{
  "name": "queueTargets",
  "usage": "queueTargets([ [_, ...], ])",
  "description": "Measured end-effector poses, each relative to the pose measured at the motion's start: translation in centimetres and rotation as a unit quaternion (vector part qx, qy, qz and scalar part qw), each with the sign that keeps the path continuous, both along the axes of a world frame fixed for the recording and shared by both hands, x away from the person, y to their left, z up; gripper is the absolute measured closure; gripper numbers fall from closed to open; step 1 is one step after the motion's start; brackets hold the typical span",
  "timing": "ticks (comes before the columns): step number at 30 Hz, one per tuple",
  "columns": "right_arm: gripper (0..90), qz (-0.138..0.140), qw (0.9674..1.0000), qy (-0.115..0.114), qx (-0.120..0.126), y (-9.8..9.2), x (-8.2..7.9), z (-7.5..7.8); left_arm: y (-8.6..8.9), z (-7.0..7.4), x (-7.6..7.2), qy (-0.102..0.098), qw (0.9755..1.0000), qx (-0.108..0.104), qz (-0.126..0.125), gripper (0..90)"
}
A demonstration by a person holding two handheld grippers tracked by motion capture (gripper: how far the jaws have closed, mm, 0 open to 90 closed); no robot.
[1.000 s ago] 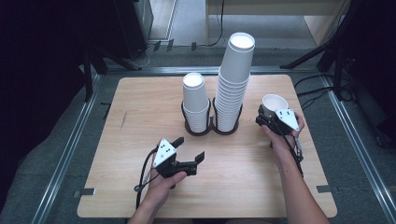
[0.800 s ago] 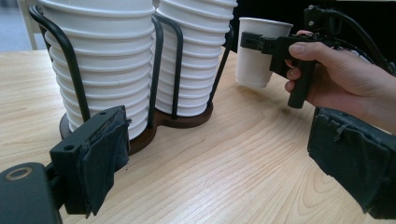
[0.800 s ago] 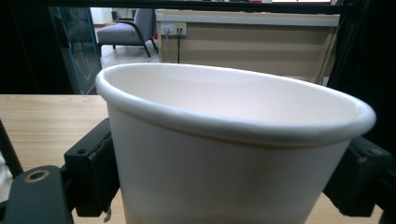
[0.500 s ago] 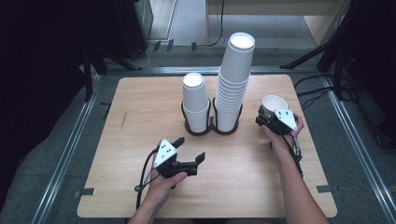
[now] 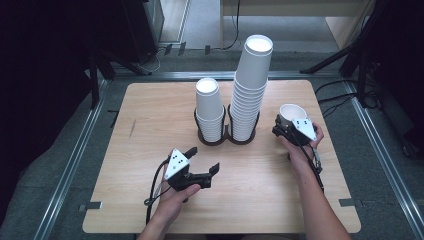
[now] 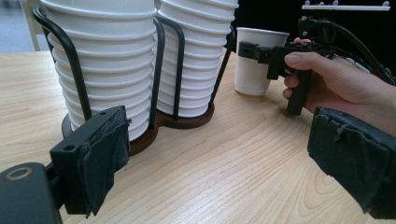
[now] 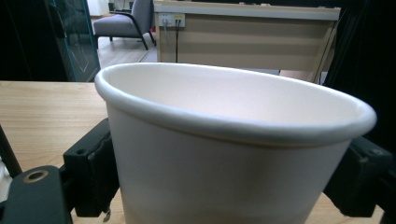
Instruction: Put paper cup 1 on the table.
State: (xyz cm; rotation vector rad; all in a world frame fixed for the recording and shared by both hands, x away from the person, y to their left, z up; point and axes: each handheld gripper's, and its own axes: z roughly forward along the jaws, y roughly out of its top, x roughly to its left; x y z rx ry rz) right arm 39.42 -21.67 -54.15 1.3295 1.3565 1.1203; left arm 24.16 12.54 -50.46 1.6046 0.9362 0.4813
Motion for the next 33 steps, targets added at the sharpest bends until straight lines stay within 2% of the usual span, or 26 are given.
queueTargets([
  [9, 11.8, 0.002, 0.9999, 0.005, 0.013, -0.4, -0.2, 0.1, -0.1, -0.1, 0.0, 0.001, 1.0000, 0.002, -0.001, 5.7],
  [17, 12.0, 0.010, 0.9993, 0.026, 0.025, -0.5, -0.6, 0.1, -0.2, -0.1, 0.0, 0.001, 1.0000, 0.001, -0.001, 5.8],
  [21, 12.4, 0.012, 0.9997, 0.018, 0.014, -0.5, -0.9, -0.3, -0.2, -0.1, 0.0, 0.001, 1.0000, 0.001, -0.001, 5.9],
  [27, 11.8, 0.012, 0.9997, 0.019, 0.011, -0.5, -1.0, -0.3, -0.2, -0.1, 0.0, 0.001, 1.0000, 0.002, 0.000, 6.2],
  [29, 9.6, 0.015, 0.9996, 0.020, 0.015, -0.5, -1.0, -0.3, -0.1, -0.2, 0.1, 0.001, 1.0000, 0.002, 0.000, 6.2],
  [30, 3.6, 0.020, 0.9994, 0.021, 0.021, -0.6, -1.0, -0.2, -0.1, -0.2, 0.1, 0.003, 1.0000, 0.002, -0.001, 6.2],
  [33, 0.0, 0.031, 0.9987, 0.027, 0.030, -0.8, -1.0, -0.1, -0.1, -0.2, 0.0, 0.002, 1.0000, 0.002, -0.001, 6.2],
])
